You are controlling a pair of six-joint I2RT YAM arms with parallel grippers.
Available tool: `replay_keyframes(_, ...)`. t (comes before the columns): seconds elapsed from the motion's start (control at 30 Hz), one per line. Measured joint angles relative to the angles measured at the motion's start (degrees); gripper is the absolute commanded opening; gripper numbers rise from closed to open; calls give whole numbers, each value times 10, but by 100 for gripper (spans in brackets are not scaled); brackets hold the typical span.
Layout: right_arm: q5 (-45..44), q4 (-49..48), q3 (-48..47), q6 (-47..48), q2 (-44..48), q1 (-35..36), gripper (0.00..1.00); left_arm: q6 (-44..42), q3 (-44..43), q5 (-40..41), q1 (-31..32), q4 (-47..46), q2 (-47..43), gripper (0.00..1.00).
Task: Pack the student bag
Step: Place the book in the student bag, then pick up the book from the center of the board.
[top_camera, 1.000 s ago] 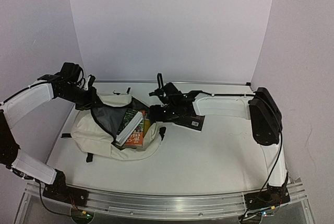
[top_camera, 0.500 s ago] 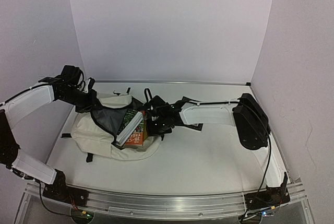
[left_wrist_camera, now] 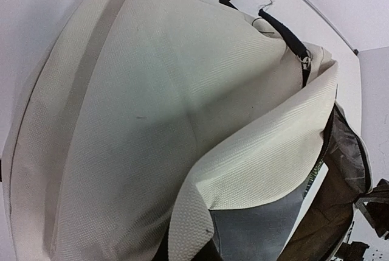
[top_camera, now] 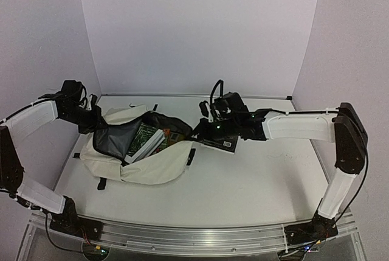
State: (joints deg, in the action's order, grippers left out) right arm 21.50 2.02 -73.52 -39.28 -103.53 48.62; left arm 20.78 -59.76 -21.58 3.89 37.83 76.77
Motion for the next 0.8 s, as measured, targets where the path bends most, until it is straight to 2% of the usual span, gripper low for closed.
replay_keyframes(0.07,27,-34,21,-11,-1,-9,1,0,2,-7,-4,-4,0,0)
replay_keyframes(0.1,35,-45,29,-15,-3,-11,11,0,3,-9,-4,-4,0,0)
replay_keyframes(0.17,42,-57,34,-23,-7,-11,46,-1,3,-18,-4,-4,0,0)
replay_keyframes(0.2,43,-62,35,-28,-8,-11,58,-2,4,-24,-5,-6,-1,0)
replay_keyframes(0.3,37,-86,34,-29,-8,-11,72,-8,11,-50,-4,-13,-7,0)
replay_keyframes(0.43,-24,-68,24,-17,-7,-11,81,-15,13,-73,-6,-21,-20,0)
replay_keyframes(0.63,-158,27,3,29,-1,-45,93,-15,13,-89,-6,-33,-23,0)
replay_keyframes(0.8,-249,107,-22,88,-13,-85,93,-7,15,-98,-6,-50,-18,3)
